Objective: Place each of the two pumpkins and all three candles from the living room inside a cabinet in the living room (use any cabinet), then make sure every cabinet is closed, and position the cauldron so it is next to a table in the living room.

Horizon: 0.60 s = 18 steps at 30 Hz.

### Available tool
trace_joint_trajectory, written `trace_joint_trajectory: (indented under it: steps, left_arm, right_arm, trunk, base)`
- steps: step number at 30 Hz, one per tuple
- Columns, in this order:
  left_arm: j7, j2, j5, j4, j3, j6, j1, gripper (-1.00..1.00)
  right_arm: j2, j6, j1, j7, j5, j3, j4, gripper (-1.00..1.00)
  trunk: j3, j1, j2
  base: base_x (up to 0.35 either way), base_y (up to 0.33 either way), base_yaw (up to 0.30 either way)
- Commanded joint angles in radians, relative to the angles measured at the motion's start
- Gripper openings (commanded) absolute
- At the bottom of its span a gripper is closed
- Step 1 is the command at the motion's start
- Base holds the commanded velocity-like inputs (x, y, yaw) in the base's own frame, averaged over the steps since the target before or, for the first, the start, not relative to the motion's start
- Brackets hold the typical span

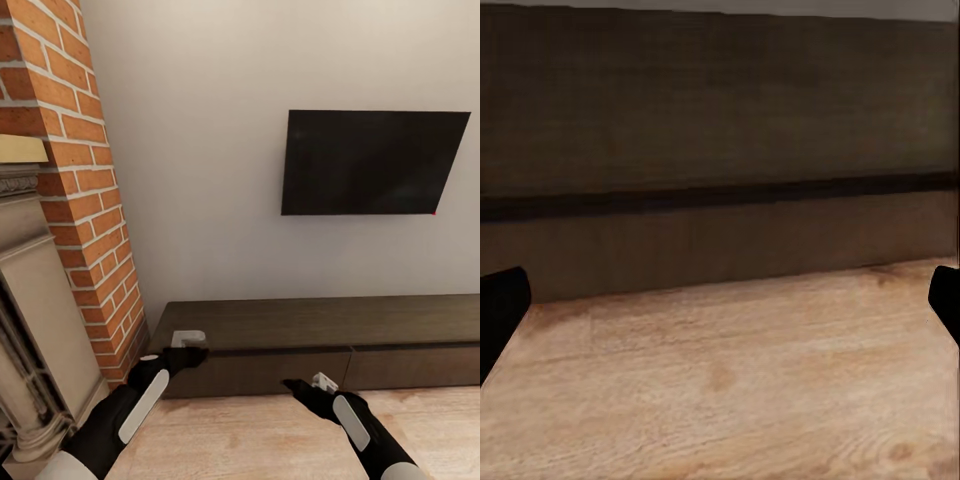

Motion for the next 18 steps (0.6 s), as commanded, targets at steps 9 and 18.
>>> trace_joint_trajectory:
  steps: [9,18]
  left_arm:
    - [0.082,0.021,0.007,-0.323,0.041,0.086,0.055,1.00]
    - [0.080,0.023,0.003,-0.372,0.039,0.126,0.062,1.00]
  right_arm:
    - [-0.001,-0.091,0.000,0.032,-0.016,-0.020,0.045,1.00]
    - [0.011,-0.127,0.000,0.059,-0.038,-0.025,0.123,1.00]
  trunk:
    - [-0.001,0.000,-0.001]
    - [-0.001,0.000,-0.001]
  base:
    - [0.000,0.000,0.000]
    - [0.000,0.000,0.000]
